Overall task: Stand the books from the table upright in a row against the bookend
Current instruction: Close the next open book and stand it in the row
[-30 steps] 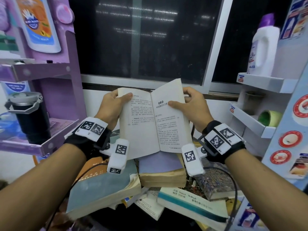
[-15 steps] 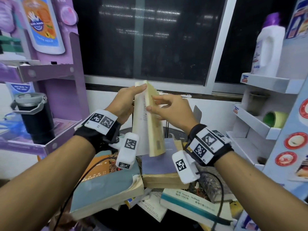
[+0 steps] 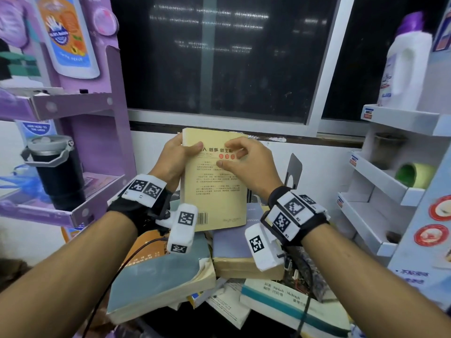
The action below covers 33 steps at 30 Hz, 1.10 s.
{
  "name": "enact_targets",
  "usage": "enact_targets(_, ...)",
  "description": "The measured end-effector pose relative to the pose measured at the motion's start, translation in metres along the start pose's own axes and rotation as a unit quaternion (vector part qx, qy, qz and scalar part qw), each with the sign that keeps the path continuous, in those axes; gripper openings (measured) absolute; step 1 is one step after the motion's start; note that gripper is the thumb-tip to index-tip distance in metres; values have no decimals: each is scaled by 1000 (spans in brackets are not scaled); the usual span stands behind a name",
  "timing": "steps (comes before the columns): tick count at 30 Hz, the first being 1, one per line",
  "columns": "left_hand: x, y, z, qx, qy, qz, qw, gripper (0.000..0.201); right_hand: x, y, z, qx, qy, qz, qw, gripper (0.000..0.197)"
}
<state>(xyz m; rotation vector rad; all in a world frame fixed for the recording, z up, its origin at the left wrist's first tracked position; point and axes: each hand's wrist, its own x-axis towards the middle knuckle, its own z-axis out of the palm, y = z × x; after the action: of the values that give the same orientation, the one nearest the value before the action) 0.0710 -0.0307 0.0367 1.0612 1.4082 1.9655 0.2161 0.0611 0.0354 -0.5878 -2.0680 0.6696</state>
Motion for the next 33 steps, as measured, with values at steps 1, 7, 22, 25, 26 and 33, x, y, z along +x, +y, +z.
enact_targets(1, 1, -2, -3, -2, -3, 1, 1000, 25, 2, 3, 0, -2, 13, 1, 1000, 42)
enact_targets(7, 5, -16, -23, -20, -53, 6, 998, 33, 10, 23, -9, 40, 36, 39, 998, 61)
enact_targets(22, 39, -17, -17, 39, -70, 19, 997, 28, 28, 8, -34, 55, -183, 55, 980, 47)
enact_targets(25, 45, -18, -11, 42, -60, 22, 997, 28, 32, 3, -39, 40, -216, 63, 974, 52)
enact_targets(26, 47, -17, -9, 46, -60, 23, 997, 28, 33, 2, -40, 36, -223, 67, 972, 52)
enact_targets(33, 61, -16, 4, 88, -68, 20, 994, 31, 39, -4, -42, 2, -221, 61, 973, 51)
